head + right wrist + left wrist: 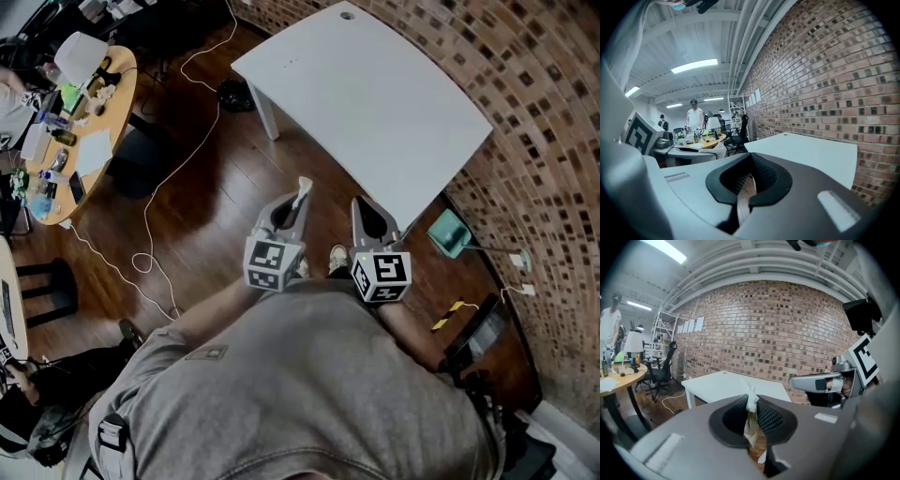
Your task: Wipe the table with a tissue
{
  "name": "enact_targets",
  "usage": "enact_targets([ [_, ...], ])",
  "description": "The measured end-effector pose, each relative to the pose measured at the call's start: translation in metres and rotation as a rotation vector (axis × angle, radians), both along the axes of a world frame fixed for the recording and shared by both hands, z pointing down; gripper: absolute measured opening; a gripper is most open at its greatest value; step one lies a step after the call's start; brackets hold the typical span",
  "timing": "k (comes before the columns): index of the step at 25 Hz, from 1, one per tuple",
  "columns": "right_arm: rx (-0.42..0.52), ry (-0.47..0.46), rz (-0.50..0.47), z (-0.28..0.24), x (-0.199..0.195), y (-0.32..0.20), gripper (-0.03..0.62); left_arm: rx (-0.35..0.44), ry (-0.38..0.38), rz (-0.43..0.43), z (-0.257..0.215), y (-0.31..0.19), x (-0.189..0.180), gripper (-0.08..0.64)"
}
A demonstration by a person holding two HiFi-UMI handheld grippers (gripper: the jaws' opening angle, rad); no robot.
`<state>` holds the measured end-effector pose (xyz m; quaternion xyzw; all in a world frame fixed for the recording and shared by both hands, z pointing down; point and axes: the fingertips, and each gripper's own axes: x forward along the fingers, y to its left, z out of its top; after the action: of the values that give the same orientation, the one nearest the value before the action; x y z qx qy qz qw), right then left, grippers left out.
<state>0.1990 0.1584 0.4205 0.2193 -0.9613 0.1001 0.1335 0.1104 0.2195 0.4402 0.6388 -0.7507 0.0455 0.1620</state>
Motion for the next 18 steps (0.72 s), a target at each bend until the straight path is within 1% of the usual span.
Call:
enact_targets([
  [4,0.010,-0.007,-0.089,-0.002,-0.017,-0.009,0.014,-0.003,-0.006,-0.092,-0.002,-0.001,-0.012,0.025],
  [11,-0.006,-0.024,-0.210,-0.001,-0.036,-0.027,0.014,-0.012,-0.016,-0.239,-0.004,-0.005,-0.024,0.025],
  [14,-0.017,-0.044,-0.256,-0.003,-0.047,-0.032,0.014,-0.014,-0.029,-0.287,-0.007,-0.007,-0.031,0.025],
  [18,-0.028,-0.049,-0.291,0.000,-0.051,-0.043,0.014,-0.015,-0.039,-0.334,-0.010,-0.015,-0.032,0.025],
])
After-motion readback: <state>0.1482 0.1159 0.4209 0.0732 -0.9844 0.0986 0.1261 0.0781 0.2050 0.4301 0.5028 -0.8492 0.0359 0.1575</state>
